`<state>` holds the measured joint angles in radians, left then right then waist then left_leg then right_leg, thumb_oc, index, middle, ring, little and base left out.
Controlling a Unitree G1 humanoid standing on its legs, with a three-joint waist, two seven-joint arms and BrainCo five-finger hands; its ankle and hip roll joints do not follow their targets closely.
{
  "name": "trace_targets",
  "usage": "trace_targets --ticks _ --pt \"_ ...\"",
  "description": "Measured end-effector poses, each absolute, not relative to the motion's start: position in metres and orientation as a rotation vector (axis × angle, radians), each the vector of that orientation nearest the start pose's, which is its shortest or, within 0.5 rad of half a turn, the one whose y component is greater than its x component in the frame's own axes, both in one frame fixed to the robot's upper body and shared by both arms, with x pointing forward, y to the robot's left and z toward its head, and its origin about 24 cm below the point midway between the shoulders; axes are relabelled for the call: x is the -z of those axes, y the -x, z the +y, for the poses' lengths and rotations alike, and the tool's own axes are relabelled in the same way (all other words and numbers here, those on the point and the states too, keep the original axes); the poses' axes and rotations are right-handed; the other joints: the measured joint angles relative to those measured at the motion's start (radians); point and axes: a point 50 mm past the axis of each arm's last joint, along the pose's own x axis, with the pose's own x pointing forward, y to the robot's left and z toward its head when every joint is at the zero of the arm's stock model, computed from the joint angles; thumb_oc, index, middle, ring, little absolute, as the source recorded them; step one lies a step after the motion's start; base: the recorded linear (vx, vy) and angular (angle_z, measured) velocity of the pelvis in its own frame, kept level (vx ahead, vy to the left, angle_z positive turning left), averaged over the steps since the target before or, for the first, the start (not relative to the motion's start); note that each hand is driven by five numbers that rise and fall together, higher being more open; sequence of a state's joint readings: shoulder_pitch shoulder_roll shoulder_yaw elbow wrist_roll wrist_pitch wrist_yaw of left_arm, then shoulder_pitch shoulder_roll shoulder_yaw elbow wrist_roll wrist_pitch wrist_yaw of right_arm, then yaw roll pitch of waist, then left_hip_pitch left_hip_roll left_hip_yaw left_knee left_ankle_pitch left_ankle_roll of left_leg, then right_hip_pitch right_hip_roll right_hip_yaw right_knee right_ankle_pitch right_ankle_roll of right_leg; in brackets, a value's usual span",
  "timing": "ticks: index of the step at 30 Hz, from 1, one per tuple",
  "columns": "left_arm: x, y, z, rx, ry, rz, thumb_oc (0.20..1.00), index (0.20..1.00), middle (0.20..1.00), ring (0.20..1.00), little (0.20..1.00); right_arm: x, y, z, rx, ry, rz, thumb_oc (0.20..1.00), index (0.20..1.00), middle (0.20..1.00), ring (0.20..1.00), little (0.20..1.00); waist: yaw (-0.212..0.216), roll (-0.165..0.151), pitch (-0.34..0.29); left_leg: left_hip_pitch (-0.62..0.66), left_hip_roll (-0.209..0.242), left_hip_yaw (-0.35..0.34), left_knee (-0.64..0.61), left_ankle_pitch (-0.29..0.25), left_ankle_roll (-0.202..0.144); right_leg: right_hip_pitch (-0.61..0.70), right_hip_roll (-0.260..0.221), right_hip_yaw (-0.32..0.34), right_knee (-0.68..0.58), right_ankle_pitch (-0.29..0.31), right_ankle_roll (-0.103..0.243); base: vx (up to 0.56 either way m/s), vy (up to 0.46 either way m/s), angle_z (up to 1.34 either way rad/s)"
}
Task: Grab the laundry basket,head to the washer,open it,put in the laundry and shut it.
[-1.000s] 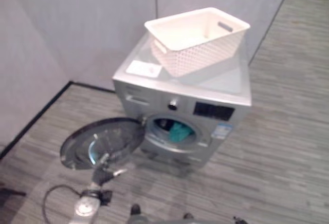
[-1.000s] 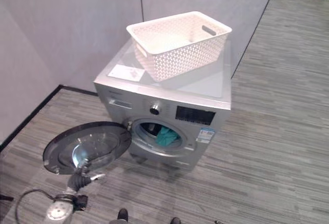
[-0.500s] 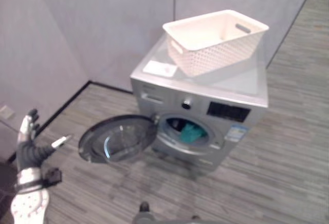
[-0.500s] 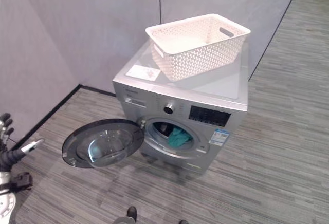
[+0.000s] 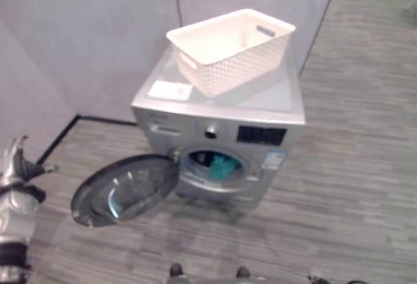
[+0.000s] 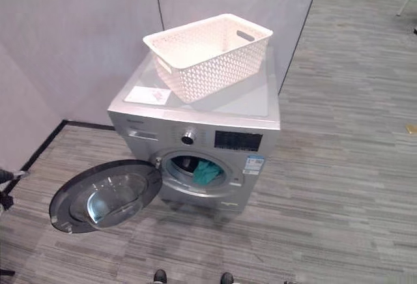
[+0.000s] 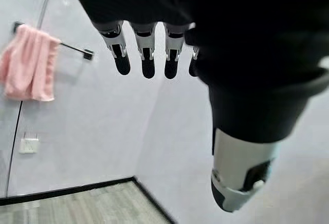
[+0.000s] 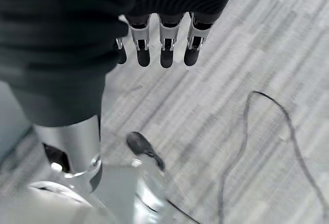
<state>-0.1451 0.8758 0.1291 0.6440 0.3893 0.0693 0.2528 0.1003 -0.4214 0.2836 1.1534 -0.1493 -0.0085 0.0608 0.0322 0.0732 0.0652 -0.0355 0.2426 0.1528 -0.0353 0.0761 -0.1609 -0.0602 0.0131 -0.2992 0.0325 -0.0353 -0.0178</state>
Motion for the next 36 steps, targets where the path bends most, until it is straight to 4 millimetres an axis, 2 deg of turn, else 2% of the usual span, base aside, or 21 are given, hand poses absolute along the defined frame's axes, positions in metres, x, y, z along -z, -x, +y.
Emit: trace_targets --ticks 1,3,4,7,8,9,11,12,15,19,25,29,32,35,36 --pt "-0.085 -0.235 0.417 -0.586 -1.222 0.422 1.000 1.000 1.000 1.000 1.000 0.148 -0.057 -0.286 -0.161 0.615 1.310 1.000 1.000 1.000 1.000 1.000 -0.018 -0.007 0.008 -0.012 0.002 0.000 0.002 0.000 0.000 -0.017 0.000 0.002 0.011 -0.004 -0.002 -0.09 0.011 -0.12" --pt "-0.087 -0.244 0.419 -0.568 -1.228 0.460 1.000 1.000 1.000 1.000 1.000 0.148 -0.061 -0.286 -0.164 0.623 1.302 1.000 1.000 1.000 1.000 1.000 -0.022 -0.016 0.017 -0.032 0.005 0.003 0.005 0.001 -0.002 -0.052 0.000 0.006 0.034 -0.009 -0.007 -0.07 0.003 -0.10" --pt "-0.094 -0.249 0.428 -0.565 -1.264 0.514 1.000 1.000 1.000 1.000 1.000 0.147 -0.070 -0.285 -0.179 0.638 1.280 1.000 1.000 1.000 1.000 1.000 -0.032 -0.027 0.028 -0.055 0.008 0.007 0.006 0.007 -0.006 -0.087 0.000 0.009 0.058 -0.014 -0.012 -0.06 0.003 -0.15" --pt "-0.111 -0.271 0.432 -0.559 -1.310 0.575 1.000 1.000 1.000 1.000 1.000 0.142 -0.086 -0.284 -0.199 0.669 1.221 1.000 1.000 1.000 1.000 1.000 -0.050 -0.040 0.062 -0.067 0.011 0.021 0.005 0.021 -0.013 -0.125 0.001 0.025 0.086 -0.022 -0.019 -0.11 -0.001 -0.16" --pt "-0.120 -0.281 0.435 -0.558 -1.340 0.640 1.000 1.000 1.000 1.000 1.000 0.141 -0.096 -0.278 -0.243 0.699 1.180 1.000 1.000 1.000 1.000 1.000 -0.051 -0.047 0.076 -0.077 0.011 0.022 0.005 0.032 -0.014 -0.143 0.001 0.031 0.093 -0.023 -0.019 -0.11 0.001 -0.22" --pt "-0.140 -0.290 0.437 -0.587 -1.357 0.674 1.000 1.000 1.000 1.000 1.000 0.139 -0.109 -0.272 -0.273 0.716 1.134 1.000 1.000 1.000 1.000 1.000 -0.052 -0.057 0.082 -0.104 0.012 0.026 0.008 0.041 -0.014 -0.178 -0.001 0.034 0.118 -0.024 -0.021 -0.08 -0.005 -0.22" --pt "-0.166 -0.305 0.431 -0.609 -1.329 0.600 1.000 1.000 1.000 1.000 1.000 0.134 -0.126 -0.270 -0.271 0.725 1.089 1.000 1.000 1.000 1.000 1.000 -0.076 -0.062 0.091 -0.135 0.015 0.028 0.010 0.044 -0.015 -0.223 -0.001 0.037 0.145 -0.023 -0.020 -0.09 -0.004 -0.15" --pt "-0.168 -0.307 0.430 -0.608 -1.313 0.586 1.000 1.000 1.000 1.000 1.000 0.133 -0.131 -0.269 -0.272 0.729 1.075 1.000 1.000 1.000 1.000 1.000 -0.086 -0.063 0.092 -0.140 0.015 0.030 0.011 0.045 -0.014 -0.231 0.000 0.042 0.148 -0.023 -0.021 0.02 -0.016 -0.14" --pt "-0.165 -0.302 0.434 -0.624 -1.254 0.613 1.000 1.000 1.000 1.000 1.000 0.132 -0.136 -0.267 -0.268 0.721 1.058 1.000 1.000 1.000 1.000 1.000 -0.107 -0.070 0.098 -0.142 0.020 0.032 0.012 0.044 -0.015 -0.246 0.004 0.058 0.152 -0.030 -0.031 0.02 -0.012 -0.19" --pt "-0.156 -0.293 0.441 -0.623 -1.154 0.675 1.000 1.000 1.000 1.000 1.000 0.136 -0.124 -0.272 -0.269 0.728 1.113 1.000 1.000 1.000 1.000 1.000 -0.113 -0.084 0.103 -0.158 0.025 0.031 0.020 0.044 -0.015 -0.259 0.009 0.060 0.150 -0.028 -0.030 -0.01 -0.005 -0.04" --pt "-0.151 -0.285 0.446 -0.604 -1.126 0.747 1.000 1.000 1.000 1.000 1.000 0.138 -0.119 -0.275 -0.264 0.736 1.142 1.000 1.000 1.000 1.000 1.000 -0.097 -0.089 0.101 -0.156 0.025 0.031 0.021 0.044 -0.014 -0.252 0.015 0.069 0.138 -0.028 -0.032 0.00 0.002 -0.04" --pt "-0.154 -0.263 0.465 -0.599 -1.185 0.865 1.000 1.000 1.000 1.000 1.000 0.137 -0.125 -0.272 -0.291 0.758 1.126 1.000 1.000 1.000 1.000 1.000 -0.094 -0.108 0.089 -0.152 0.027 0.030 0.046 0.044 -0.014 -0.246 0.019 0.090 0.136 -0.023 -0.040 0.01 -0.006 -0.14" --pt "-0.152 -0.257 0.469 -0.579 -1.192 0.911 1.000 1.000 1.000 1.000 1.000 0.137 -0.127 -0.271 -0.294 0.760 1.122 1.000 1.000 1.000 1.000 1.000 -0.091 -0.112 0.085 -0.143 0.031 0.030 0.059 0.044 -0.014 -0.229 0.023 0.093 0.128 -0.023 -0.040 0.00 -0.003 -0.05" --pt "-0.136 -0.244 0.473 -0.530 -1.213 0.986 1.000 1.000 1.000 1.000 1.000 0.136 -0.129 -0.270 -0.295 0.759 1.116 1.000 1.000 1.000 1.000 1.000 -0.092 -0.113 0.083 -0.143 0.035 0.030 0.074 0.044 -0.014 -0.218 0.027 0.097 0.117 -0.023 -0.039 0.00 -0.006 -0.06" --pt "-0.121 -0.233 0.476 -0.500 -1.184 1.041 1.000 1.000 1.000 1.000 1.000 0.137 -0.128 -0.268 -0.299 0.756 1.118 1.000 1.000 1.000 1.000 1.000 -0.092 -0.116 0.080 -0.146 0.036 0.030 0.085 0.044 -0.014 -0.216 0.027 0.103 0.112 -0.023 -0.039 0.00 -0.010 -0.08"
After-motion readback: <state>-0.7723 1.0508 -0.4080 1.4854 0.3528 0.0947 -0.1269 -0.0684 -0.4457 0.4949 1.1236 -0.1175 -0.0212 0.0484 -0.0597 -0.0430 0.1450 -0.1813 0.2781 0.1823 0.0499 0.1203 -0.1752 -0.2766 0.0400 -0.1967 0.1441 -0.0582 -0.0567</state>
